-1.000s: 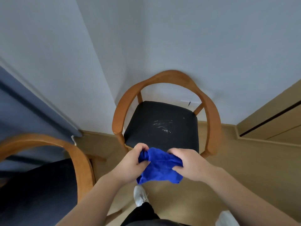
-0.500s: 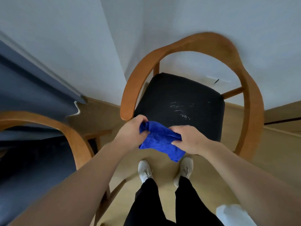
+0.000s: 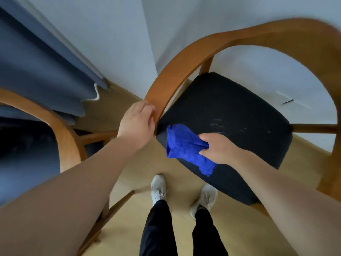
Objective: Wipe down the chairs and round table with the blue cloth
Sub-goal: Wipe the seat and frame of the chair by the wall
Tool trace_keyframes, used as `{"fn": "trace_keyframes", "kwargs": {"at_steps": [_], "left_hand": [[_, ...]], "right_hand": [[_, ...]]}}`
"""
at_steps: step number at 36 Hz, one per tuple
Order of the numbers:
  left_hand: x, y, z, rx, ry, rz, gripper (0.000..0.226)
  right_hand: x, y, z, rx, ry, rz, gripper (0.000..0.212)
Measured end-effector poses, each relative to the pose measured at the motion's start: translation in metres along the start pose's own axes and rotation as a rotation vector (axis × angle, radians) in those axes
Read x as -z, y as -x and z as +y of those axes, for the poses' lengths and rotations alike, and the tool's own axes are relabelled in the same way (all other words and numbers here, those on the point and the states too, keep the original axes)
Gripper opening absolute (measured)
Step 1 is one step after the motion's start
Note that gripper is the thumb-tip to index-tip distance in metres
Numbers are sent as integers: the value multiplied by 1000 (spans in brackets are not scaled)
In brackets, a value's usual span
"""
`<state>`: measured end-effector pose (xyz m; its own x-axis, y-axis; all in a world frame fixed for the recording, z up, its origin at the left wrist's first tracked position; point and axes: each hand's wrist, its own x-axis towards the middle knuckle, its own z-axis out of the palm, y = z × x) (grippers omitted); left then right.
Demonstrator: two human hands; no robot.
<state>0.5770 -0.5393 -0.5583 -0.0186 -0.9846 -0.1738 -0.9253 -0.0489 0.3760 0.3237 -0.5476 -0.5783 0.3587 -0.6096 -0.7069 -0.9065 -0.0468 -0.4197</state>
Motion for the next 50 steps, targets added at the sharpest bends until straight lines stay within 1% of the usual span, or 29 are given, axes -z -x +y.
{"fn": "trace_keyframes", "kwargs": {"at_steps": [3,6,8,9,11,12,13,14,16,18,19,21,22,24,26,28,29,32,33,35,37,39,41,42,45,46,47,50], "left_hand": [[-13,-16,-2,-31,-17,55,34],[-25,-26,-6,-93,-14,101,40],[-32,-27,-12,-120,-11,131,44],[-33,-27,-14,-129,-19,133,46],[-34,-27,-14,-149,-30,127,48],[-34,-27,-13,-155,-33,121,48],[-34,-26,-13,-156,-38,113,48],[-34,-27,-13,-153,-47,103,48],[-34,-27,-14,-148,-65,90,48],[-34,-27,-14,-143,-79,82,48],[-34,-27,-15,-146,-81,84,48],[-35,-27,-16,-149,-80,87,48],[-35,-27,-16,-148,-78,88,48],[-36,-27,-16,-148,-73,97,47],[-37,-26,-16,-149,-63,105,46],[-37,-26,-16,-150,-59,110,47],[-37,-27,-16,-148,-60,110,47],[-37,-27,-17,-145,-55,111,47],[-37,-27,-17,-144,-53,113,47],[-36,-27,-17,-146,-39,118,46],[-36,-28,-16,-152,-22,124,45],[-37,-28,-17,-157,-20,127,45],[-37,-30,-17,-164,-18,138,45],[-37,-31,-17,-164,-16,141,45],[-37,-31,-17,-157,-25,135,45],[-37,-30,-17,-153,-30,131,45],[-37,-30,-18,-150,-32,126,45],[-36,-31,-18,-146,-27,122,45]], "right_hand": [[-5,-25,9,-47,-113,-5,23],[-11,-50,16,-102,-273,5,17],[-18,-65,20,-143,-306,65,25],[-22,-72,23,-157,-266,100,37],[-30,-82,29,-168,-68,146,69],[-33,-84,30,-151,33,154,81],[-36,-86,32,-116,117,159,89],[-37,-87,33,-68,201,157,92],[-35,-89,36,53,387,136,92],[-31,-91,38,216,582,130,95],[-31,-93,38,296,654,112,101],[-33,-97,38,412,761,12,119],[-36,-100,39,449,812,-36,127],[-44,-108,43,470,896,-84,133],[-48,-118,48,443,899,-73,133],[-47,-126,50,429,849,-63,125],[-44,-130,49,439,833,-62,117],[-36,-143,44,513,788,-7,83],[-35,-148,41,529,793,15,76],[-32,-158,32,540,779,64,69],[-28,-167,20,497,678,156,67],[-21,-180,3,414,521,262,68],[-16,-196,-15,302,457,301,67],[-17,-203,-23,261,484,283,69],[-35,-215,-31,231,581,205,93],[-40,-216,-30,226,586,199,96],[-43,-218,-27,223,586,206,95],[-41,-219,-30,222,614,244,78]]}}
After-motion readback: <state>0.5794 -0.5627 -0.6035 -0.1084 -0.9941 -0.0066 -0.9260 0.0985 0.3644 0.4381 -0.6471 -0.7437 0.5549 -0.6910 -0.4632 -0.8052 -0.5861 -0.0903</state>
